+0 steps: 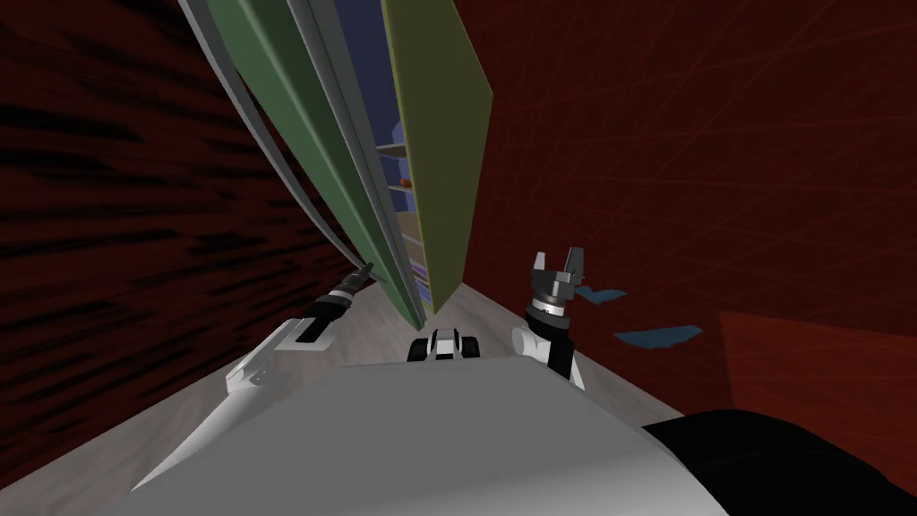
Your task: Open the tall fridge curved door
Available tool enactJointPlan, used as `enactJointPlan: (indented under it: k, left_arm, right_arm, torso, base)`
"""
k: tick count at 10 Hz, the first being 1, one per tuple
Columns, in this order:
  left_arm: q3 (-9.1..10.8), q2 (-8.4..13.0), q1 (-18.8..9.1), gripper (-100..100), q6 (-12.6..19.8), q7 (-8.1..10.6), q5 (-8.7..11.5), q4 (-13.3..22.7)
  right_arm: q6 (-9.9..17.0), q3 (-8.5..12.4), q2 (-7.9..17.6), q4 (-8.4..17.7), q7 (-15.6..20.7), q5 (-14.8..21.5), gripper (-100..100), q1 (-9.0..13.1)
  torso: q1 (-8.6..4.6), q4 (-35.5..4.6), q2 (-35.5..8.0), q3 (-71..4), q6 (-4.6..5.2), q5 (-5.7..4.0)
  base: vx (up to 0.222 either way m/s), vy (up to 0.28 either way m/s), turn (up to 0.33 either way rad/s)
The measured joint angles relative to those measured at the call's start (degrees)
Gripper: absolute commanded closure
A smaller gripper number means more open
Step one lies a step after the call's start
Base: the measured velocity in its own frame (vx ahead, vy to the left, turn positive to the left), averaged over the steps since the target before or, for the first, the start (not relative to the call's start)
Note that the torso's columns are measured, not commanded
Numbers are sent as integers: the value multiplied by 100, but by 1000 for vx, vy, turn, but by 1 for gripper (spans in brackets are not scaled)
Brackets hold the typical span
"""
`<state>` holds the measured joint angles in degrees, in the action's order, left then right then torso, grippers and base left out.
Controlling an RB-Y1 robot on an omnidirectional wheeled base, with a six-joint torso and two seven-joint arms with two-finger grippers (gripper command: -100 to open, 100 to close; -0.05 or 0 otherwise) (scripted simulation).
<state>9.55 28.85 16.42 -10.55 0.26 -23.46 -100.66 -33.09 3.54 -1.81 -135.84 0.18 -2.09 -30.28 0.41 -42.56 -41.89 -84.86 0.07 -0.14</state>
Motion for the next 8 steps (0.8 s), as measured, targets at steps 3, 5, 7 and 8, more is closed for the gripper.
enactJointPlan:
  k: [3, 5, 7, 8]
  left_arm:
    - [-166, 163, 152, 100, -190, 111, 31, -134]
    - [-257, 327, 210, 100, -321, 208, 74, -199]
    - [-321, 432, 227, 100, -410, 273, 94, -254]
    - [-383, 529, 288, 100, -437, 328, 110, -363]
  right_arm:
    - [0, 0, 0, 0, 0, 0, 0, -1]
    - [0, 0, 0, 0, 0, 0, 0, 0]
    - [0, 0, 0, 0, 0, 0, 0, -1]
    - [0, 0, 1, 0, 0, 0, 0, -1]
  torso:
    - [-17, -1, 25, -18, 9, -10]
    - [-17, -2, -3, 1, 9, -7]
    - [-45, 4, -26, 15, 1, -6]
    - [-41, -1, -54, 31, -1, -1]
  base:
    - [-153, 297, -51]
    - [-164, 298, -65]
    - [-157, 307, -78]
    - [-136, 283, -44]
